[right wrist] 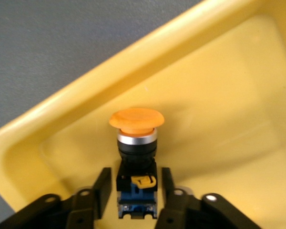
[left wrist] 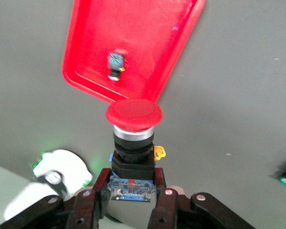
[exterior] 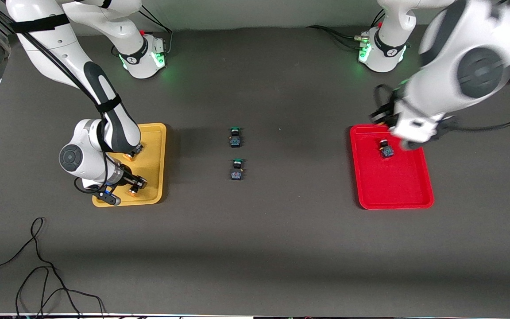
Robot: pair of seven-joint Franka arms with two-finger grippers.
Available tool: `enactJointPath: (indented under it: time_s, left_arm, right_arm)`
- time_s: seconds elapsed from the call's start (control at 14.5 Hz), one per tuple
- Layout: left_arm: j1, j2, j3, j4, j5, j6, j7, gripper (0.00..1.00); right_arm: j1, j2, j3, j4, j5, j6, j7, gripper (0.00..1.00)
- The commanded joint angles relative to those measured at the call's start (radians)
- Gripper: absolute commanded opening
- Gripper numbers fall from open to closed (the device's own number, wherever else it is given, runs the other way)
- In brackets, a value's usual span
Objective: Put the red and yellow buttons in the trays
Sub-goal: 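Place the yellow button in the yellow tray while the left gripper places red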
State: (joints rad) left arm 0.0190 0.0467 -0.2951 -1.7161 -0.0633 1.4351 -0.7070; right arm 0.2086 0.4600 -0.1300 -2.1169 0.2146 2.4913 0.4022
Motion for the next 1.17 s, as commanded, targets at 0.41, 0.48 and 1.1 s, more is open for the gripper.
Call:
enactJointPath:
  time_s: [0.41,0.48,1.1]
  left_arm:
    - [0.142,0.359,0.013,-0.195,0.022,0.505,0.182,0.00]
    - [0.142,0.395,0.022,-0.195,0.028,0.540,0.182,0.00]
    - [0.137,0.363,0.063,-0.194,0.080,0.524,0.181,0.99]
  right_arm:
    - [0.023,-0.446,0.003,-0.011,0.011,-0.230,-0.058,1.00]
    - [0.020,-0.502,0.003,-0.009,0.011,-0.265,-0.112,1.00]
    - [-0.076,-0.774,0.036,0.138,-0.170,-0.721,-0.319,1.00]
